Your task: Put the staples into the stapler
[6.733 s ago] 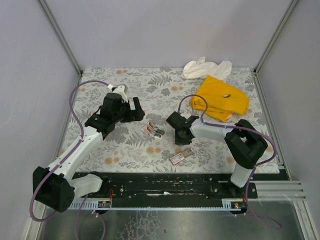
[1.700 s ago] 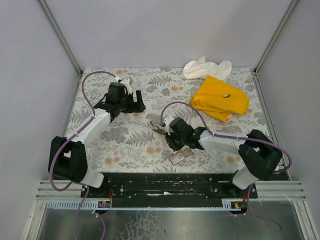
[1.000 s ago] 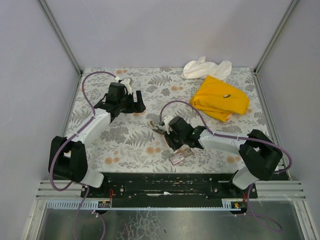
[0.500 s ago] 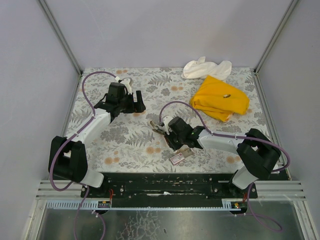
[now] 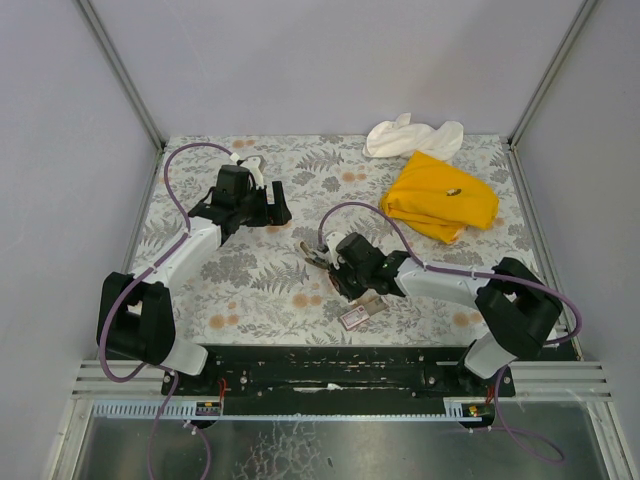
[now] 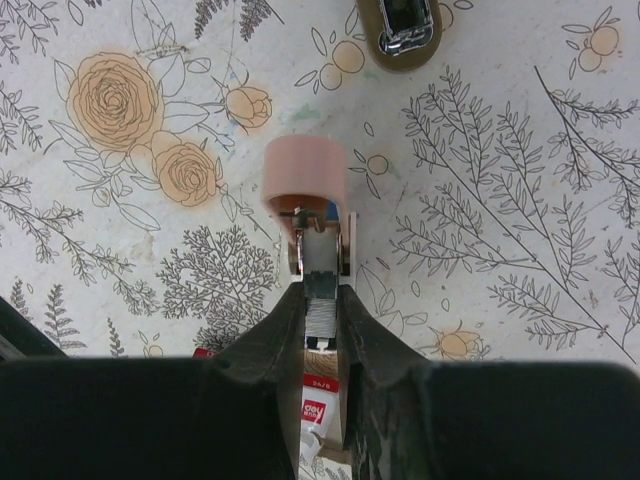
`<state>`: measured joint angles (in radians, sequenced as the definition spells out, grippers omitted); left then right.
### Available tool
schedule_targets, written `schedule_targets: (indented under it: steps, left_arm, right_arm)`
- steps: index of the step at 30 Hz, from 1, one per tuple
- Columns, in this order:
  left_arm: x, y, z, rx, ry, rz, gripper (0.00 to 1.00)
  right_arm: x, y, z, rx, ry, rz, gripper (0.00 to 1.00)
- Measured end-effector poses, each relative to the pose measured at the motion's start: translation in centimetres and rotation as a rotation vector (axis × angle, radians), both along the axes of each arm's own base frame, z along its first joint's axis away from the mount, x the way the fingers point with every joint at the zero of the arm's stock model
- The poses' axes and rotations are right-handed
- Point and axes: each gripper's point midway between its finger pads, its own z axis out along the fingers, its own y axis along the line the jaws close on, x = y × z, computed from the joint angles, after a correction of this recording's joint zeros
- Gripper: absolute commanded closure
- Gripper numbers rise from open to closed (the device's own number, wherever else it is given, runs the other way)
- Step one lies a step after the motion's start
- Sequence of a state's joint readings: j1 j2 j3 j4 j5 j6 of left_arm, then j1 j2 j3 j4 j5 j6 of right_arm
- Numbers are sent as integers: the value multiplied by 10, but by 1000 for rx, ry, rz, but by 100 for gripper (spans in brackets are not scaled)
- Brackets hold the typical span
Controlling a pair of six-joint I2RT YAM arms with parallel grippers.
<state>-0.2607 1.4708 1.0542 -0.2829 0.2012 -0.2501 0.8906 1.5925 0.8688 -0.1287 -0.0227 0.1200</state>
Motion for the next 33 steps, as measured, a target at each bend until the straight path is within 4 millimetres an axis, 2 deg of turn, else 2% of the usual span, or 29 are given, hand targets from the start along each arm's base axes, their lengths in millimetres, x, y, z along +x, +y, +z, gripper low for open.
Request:
schedule_targets:
  steps: [9, 33]
  left_arm:
    - [-1, -2, 1, -10, 3, -12, 13]
    - [-2, -3, 1, -12, 3, -15, 13]
  right_arm:
    - [2, 2, 18, 28, -31, 5, 87]
    - [1, -2, 3, -18, -13, 27, 89]
